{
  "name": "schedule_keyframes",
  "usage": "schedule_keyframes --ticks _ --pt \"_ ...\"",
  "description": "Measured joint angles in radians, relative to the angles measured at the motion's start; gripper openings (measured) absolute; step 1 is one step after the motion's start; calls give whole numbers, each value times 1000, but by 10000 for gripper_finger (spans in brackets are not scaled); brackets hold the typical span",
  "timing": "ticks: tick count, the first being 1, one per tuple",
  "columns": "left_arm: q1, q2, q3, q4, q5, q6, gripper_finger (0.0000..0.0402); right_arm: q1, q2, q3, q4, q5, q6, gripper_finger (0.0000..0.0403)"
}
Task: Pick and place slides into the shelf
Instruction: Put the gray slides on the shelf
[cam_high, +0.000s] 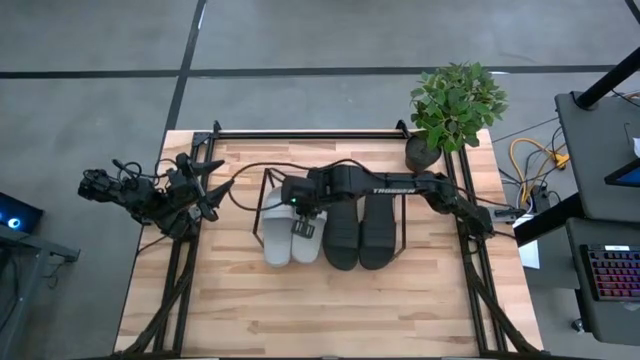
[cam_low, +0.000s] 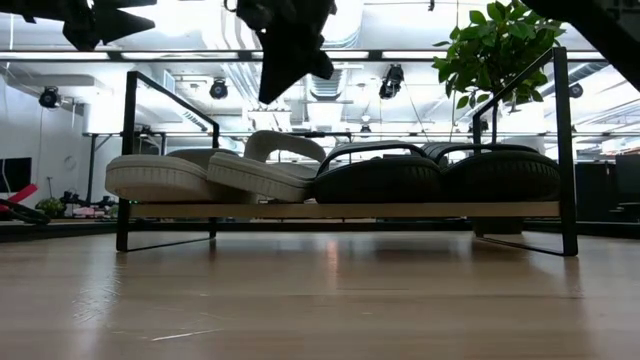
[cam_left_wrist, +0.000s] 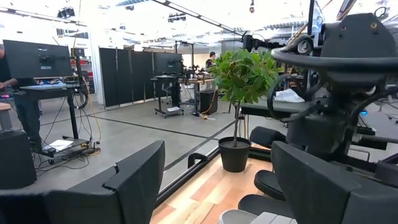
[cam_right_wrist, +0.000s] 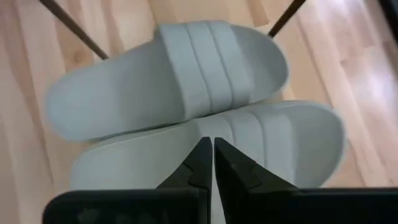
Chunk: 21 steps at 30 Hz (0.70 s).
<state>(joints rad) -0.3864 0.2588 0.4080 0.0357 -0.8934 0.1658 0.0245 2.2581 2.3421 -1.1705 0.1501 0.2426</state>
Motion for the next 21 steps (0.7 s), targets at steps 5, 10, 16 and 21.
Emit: schedule_keyframes --ticks 5,10,16,21 --pt "0 0 0 0 0 0 279 -15 0 -60 0 -7 0 9" --pt "0 0 0 0 0 0 279 -20 0 -134 25 -18 7 8" --pt "0 0 0 0 0 0 279 -25 1 -170 45 -30 15 8" --pt "0 0 0 0 0 0 279 -27 0 -186 67 -43 11 8"
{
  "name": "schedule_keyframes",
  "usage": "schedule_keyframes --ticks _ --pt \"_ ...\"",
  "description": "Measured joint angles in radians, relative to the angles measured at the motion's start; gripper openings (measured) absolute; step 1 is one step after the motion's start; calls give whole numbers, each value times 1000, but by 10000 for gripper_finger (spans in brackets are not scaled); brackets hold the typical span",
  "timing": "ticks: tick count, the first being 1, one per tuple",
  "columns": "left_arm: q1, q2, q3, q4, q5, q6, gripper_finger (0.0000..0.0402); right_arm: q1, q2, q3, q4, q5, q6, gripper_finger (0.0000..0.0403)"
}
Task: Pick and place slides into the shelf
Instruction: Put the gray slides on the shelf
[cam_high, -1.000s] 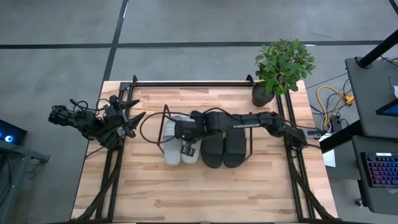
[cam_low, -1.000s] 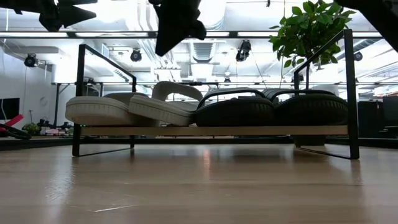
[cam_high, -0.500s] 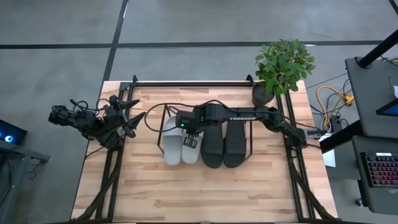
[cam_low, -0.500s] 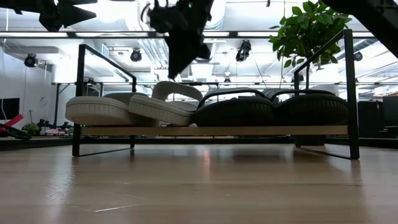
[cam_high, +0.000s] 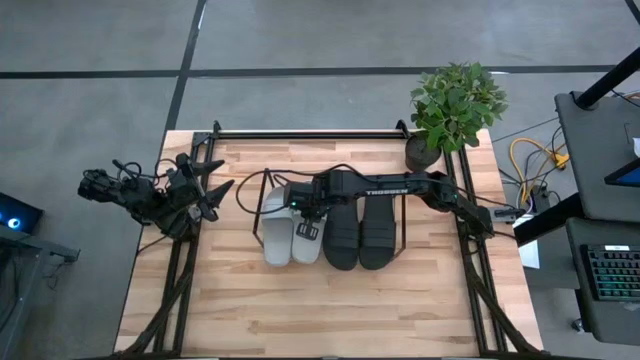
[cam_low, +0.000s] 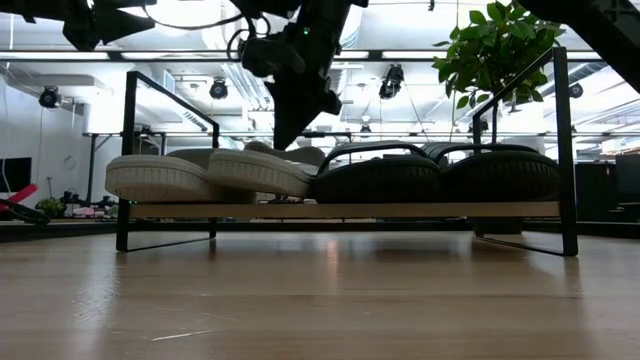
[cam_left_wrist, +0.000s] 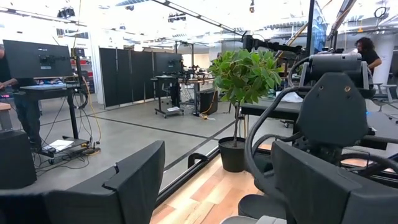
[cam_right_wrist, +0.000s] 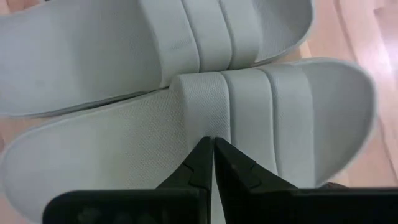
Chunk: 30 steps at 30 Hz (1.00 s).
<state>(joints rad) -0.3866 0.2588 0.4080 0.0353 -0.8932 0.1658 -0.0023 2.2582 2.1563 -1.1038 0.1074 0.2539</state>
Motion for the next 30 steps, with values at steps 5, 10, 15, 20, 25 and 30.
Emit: schedule_keyframes --ticks 5,10,15,20,25,30 --pt "0 0 0 0 0 0 279 -4 0 -48 44 -26 0 8" --pt "0 0 0 0 0 0 279 -9 0 -89 54 -36 8 8" --pt "0 0 0 0 0 0 279 -11 0 -95 55 -37 13 8" --pt "0 0 0 0 0 0 279 -11 0 -93 57 -38 16 8" --pt "0 0 0 0 0 0 279 -9 0 -50 47 -40 31 8" --pt "0 0 0 0 0 0 279 10 1 10 53 -40 29 8"
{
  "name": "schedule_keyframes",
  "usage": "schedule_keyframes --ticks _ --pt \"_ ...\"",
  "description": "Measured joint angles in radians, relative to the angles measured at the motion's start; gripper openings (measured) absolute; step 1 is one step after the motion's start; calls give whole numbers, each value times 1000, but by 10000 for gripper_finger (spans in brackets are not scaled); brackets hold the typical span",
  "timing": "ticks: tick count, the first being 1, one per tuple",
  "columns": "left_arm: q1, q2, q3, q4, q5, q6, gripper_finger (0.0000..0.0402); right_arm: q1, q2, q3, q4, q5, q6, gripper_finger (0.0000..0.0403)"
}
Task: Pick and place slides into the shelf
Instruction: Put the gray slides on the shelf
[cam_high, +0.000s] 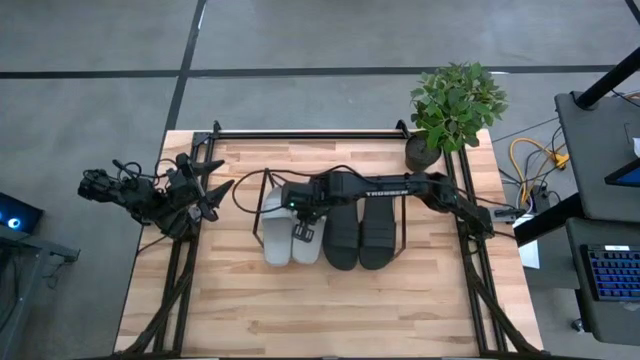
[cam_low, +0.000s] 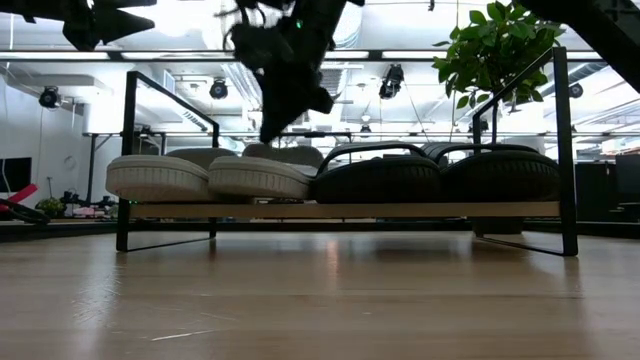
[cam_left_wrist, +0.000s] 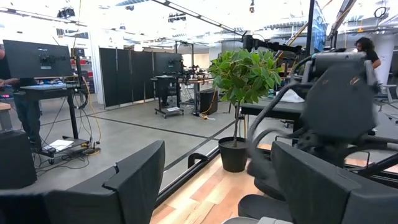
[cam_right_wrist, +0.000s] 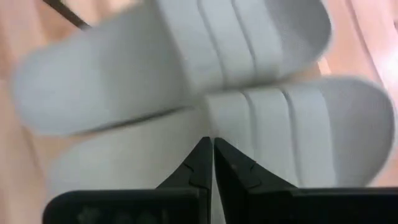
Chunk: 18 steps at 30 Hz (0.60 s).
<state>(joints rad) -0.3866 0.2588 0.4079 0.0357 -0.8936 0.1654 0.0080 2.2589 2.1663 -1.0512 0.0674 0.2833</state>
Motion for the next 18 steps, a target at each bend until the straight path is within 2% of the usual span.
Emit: schedule_keyframes --ticks 9,18 --pt "0 0 0 0 0 0 279 69 1 -13 27 -20 3 8" --pt "0 0 0 0 0 0 279 77 3 -92 48 -14 22 8"
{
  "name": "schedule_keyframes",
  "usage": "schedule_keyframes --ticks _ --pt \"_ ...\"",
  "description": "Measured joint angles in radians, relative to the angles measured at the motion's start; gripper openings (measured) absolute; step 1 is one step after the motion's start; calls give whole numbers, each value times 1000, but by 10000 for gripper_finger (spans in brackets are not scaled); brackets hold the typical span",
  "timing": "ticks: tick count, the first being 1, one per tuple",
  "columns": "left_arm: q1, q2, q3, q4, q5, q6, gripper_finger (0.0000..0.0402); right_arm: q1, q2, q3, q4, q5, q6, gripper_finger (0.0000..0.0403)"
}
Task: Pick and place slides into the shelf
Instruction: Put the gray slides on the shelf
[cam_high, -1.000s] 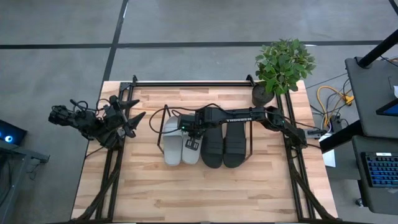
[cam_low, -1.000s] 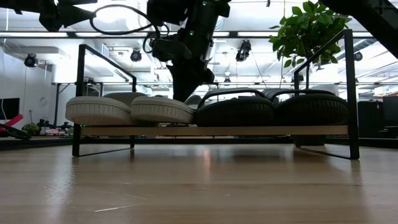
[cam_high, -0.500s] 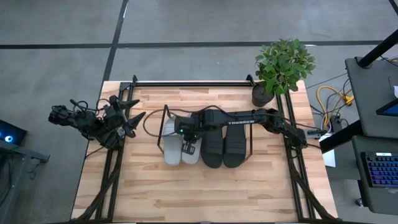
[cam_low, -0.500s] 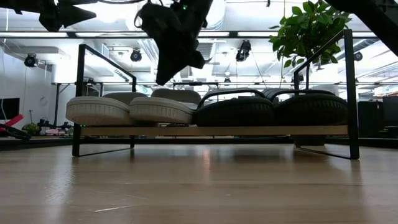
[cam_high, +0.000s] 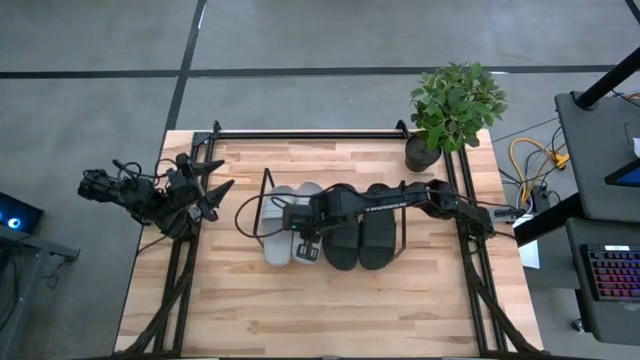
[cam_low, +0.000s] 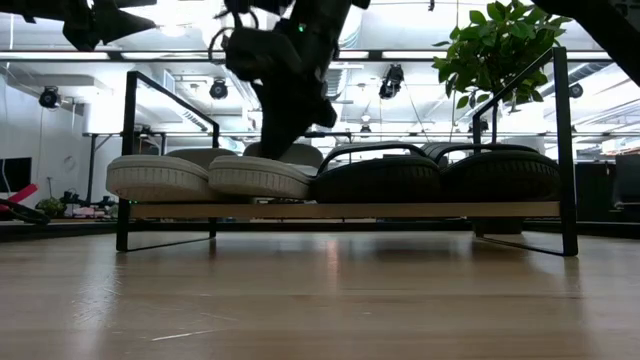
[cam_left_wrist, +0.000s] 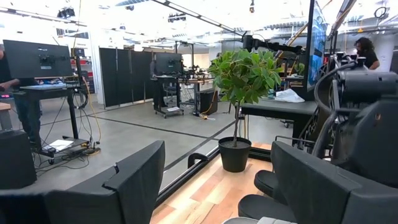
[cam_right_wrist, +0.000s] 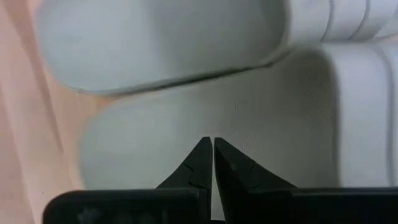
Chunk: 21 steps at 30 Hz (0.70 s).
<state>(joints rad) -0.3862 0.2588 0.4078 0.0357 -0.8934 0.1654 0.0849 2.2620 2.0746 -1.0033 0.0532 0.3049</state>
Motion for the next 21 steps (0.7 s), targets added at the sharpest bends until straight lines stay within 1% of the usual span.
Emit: schedule_keyframes --ticks 16,21 --pt "0 0 0 0 0 0 279 -1 0 -88 35 0 31 8" --pt "0 0 0 0 0 0 279 -2 -2 -96 37 -1 36 8"
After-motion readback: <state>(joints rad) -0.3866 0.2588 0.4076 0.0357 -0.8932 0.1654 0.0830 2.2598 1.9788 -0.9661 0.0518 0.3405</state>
